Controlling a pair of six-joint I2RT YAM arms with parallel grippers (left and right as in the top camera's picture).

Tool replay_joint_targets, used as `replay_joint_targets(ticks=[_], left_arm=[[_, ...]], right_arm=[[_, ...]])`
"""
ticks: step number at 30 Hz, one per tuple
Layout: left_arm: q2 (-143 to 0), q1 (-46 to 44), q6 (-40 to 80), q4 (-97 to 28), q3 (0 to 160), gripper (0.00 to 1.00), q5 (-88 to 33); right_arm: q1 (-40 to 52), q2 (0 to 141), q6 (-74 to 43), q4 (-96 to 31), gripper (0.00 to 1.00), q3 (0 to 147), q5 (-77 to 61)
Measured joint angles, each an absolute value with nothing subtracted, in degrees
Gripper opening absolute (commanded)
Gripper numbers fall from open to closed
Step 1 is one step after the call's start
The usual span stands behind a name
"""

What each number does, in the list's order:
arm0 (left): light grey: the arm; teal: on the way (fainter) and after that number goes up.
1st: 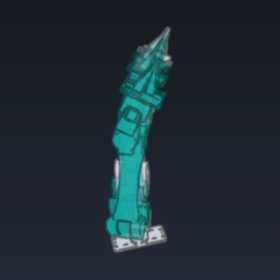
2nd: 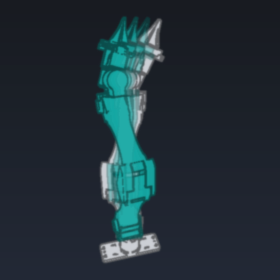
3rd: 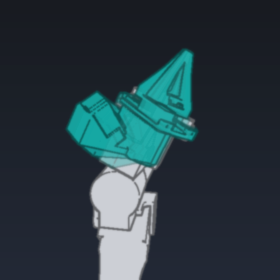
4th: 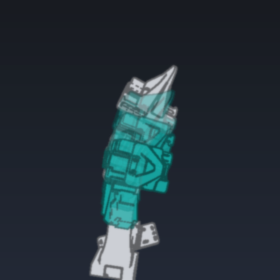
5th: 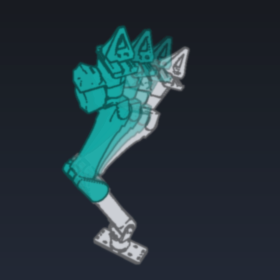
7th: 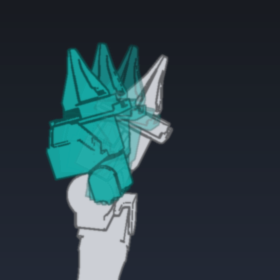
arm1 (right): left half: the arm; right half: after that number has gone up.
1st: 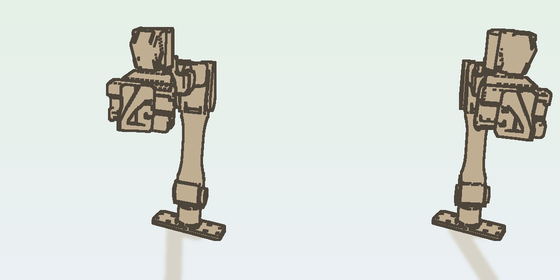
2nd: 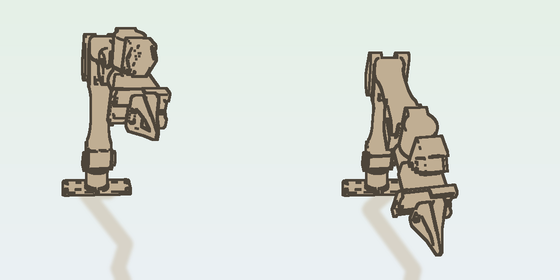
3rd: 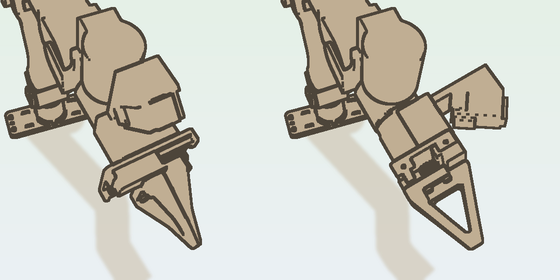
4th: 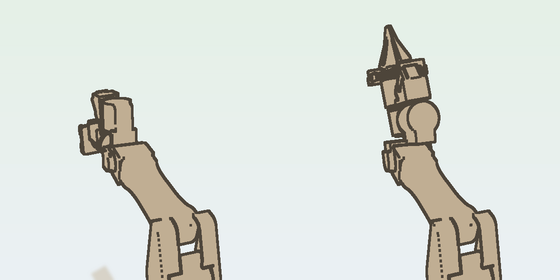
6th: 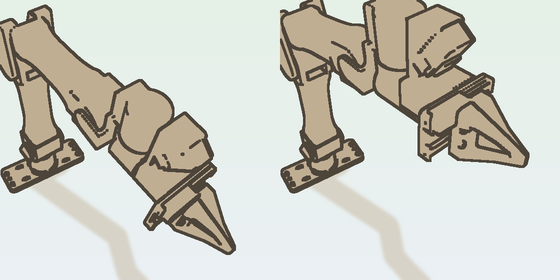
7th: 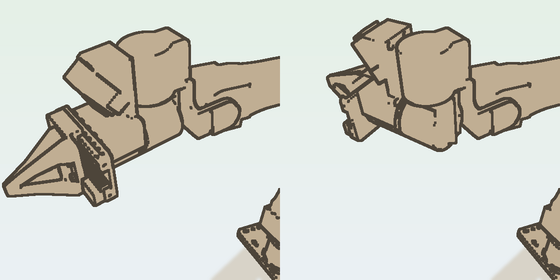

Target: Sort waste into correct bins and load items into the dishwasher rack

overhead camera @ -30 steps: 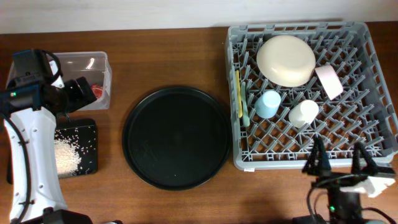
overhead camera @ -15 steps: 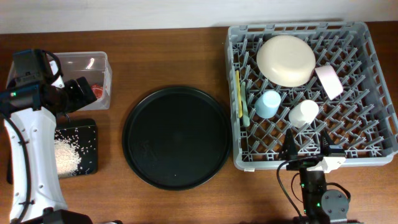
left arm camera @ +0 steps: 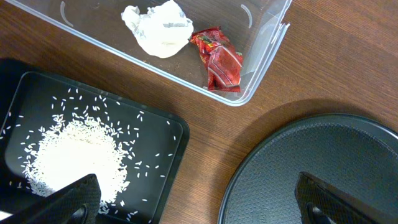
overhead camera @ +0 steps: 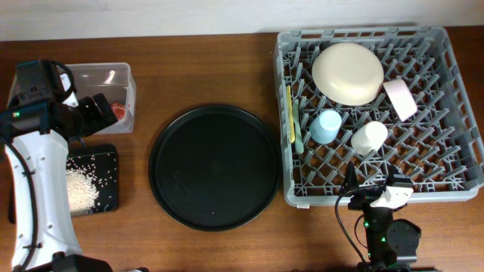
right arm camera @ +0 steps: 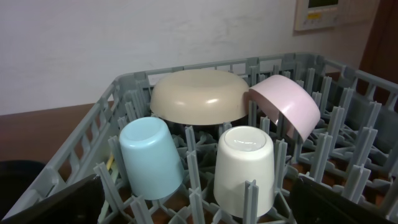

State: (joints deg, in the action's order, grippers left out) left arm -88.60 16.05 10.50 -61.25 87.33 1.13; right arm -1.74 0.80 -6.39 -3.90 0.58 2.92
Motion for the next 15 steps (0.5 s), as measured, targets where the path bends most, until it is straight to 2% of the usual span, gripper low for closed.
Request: replay_joint_targets(ticks=[15], left_arm=[[-86.1,15.7,10.5,-61.3,87.2,0.99,1.2]], right_arm=[[-1.7,0.8,-6.2,-3.9,0.98,0.6,2.9]])
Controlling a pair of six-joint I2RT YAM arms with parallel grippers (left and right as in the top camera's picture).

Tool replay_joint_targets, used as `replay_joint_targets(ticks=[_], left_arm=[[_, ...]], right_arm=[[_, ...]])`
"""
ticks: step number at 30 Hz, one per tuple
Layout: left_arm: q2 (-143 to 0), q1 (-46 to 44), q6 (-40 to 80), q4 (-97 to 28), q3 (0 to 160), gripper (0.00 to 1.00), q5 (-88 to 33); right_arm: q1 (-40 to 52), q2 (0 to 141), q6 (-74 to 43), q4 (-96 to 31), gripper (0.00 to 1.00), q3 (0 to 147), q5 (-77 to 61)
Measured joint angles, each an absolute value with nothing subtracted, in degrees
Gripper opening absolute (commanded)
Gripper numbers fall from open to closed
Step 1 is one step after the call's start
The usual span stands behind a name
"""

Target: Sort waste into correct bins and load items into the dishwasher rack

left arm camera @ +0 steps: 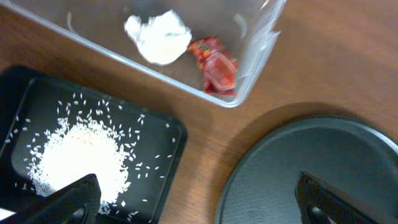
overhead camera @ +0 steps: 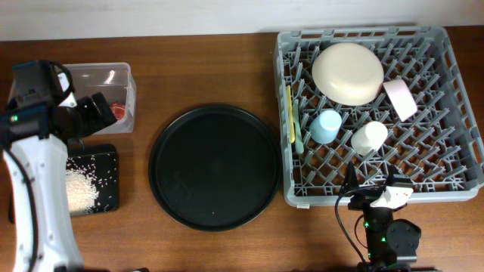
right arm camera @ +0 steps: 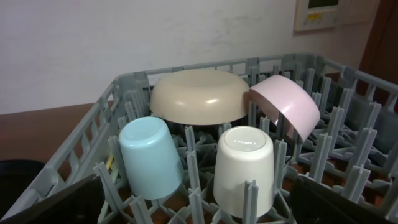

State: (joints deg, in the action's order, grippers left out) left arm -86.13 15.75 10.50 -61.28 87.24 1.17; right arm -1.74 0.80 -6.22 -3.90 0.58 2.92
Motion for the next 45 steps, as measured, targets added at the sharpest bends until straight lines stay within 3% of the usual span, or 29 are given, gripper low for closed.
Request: replay_joint_targets(ticks=[6,11,19,27,33,45], left_arm=[[-52.8,3.9,10.5,-61.0,88.2,0.99,1.1],[-40.1,2.6,10.5,-61.2,85.7,0.99,1.1],[-19.0,2.6,10.5,-60.3,52.1,0.99,1.1],[-2.7,2.4,13.3,-21.3,18.0,0.99,-2.5],[-0.9,-0.1,13.0,-2.4,4.8,0.99,-4.0],[-0.8,-4.7,1.8,-4.7,1.0,0.99,-0.6]], right_arm=[[-1.7,0.8,-6.2,-3.9,0.98,0.6,2.9],[-1.8,0.7,-6.2,-3.9,0.98,0.6,2.9],[-1.8,0.6,-6.2,-3.9,0.98,0.6,2.9],[-1.8,0.6,-6.2,-3.9,0.98,0.6,2.9],[-1.8,0.6,-6.1,-3.9,0.98,0.6,2.9],[-1.8,0.6,-6.0,-3.9,0.98,0.6,2.9]])
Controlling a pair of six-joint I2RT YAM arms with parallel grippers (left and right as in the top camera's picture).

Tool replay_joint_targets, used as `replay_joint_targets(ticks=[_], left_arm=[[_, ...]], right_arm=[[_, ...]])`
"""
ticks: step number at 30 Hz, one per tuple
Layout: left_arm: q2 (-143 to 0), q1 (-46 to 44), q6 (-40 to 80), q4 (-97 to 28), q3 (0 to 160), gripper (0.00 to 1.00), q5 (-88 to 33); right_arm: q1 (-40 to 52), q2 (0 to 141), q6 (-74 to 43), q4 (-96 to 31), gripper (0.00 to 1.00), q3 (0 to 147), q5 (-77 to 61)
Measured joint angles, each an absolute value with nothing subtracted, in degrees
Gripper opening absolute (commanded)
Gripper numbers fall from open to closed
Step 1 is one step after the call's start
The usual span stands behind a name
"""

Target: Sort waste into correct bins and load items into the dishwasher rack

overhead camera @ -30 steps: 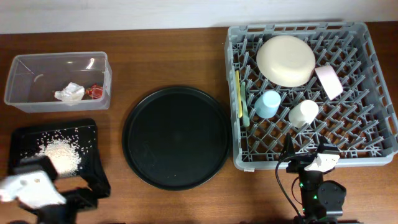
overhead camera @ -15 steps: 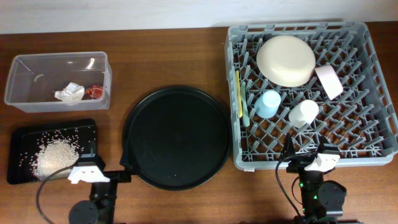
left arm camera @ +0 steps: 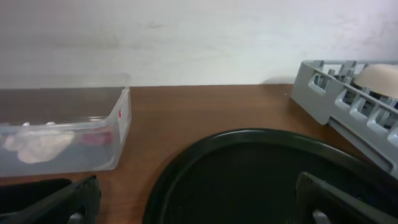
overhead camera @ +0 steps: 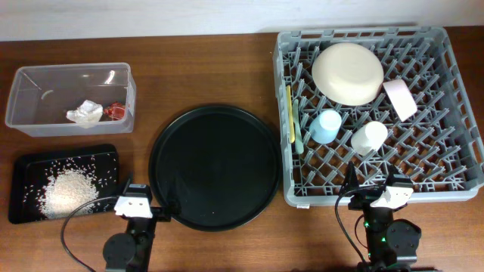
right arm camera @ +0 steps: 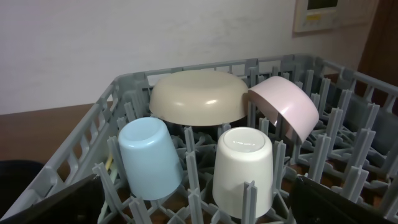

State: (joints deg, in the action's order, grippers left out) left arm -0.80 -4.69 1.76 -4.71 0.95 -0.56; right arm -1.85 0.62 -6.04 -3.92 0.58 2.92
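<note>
The clear bin (overhead camera: 72,97) at the back left holds a crumpled white tissue (overhead camera: 84,112) and a red wrapper (overhead camera: 116,110). In front of it a black tray (overhead camera: 102,159) carries loose rice (overhead camera: 66,188). The grey dishwasher rack (overhead camera: 446,181) holds a beige bowl (overhead camera: 348,72), a pink bowl (overhead camera: 399,98), a blue cup (overhead camera: 326,125), a white cup (overhead camera: 368,137) and a yellow utensil (overhead camera: 289,113). My left gripper (overhead camera: 134,204) rests low at the table's front edge, open and empty. My right gripper (overhead camera: 380,195) sits open at the rack's front wall.
A round black tray (overhead camera: 215,166) lies in the middle of the table, right in front of my left gripper (left arm camera: 199,211). The right wrist view looks into the rack (right arm camera: 99,124) at both cups. A wall runs behind the table.
My left arm was raised over the clear bin and rice tray, camera looking down. Now it is folded down at the front edge, looking level across the table. The right arm has not moved.
My left gripper hung open above the bin corner and rice tray, tissue and wrapper lying in the bin. Half a second later it was a little higher over the same spot. Now it is down at the front edge, open and empty. The rack's contents stayed put.
</note>
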Motion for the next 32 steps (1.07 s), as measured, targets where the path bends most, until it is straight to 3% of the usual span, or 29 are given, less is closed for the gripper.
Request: replay_joint_targets(ticks=[32], left_arm=[[-0.8,-4.7,0.8,-4.7,1.0,0.99,-0.4]], right_arm=[[-1.8,0.6,-6.1,-3.9,0.98,0.6,2.9]])
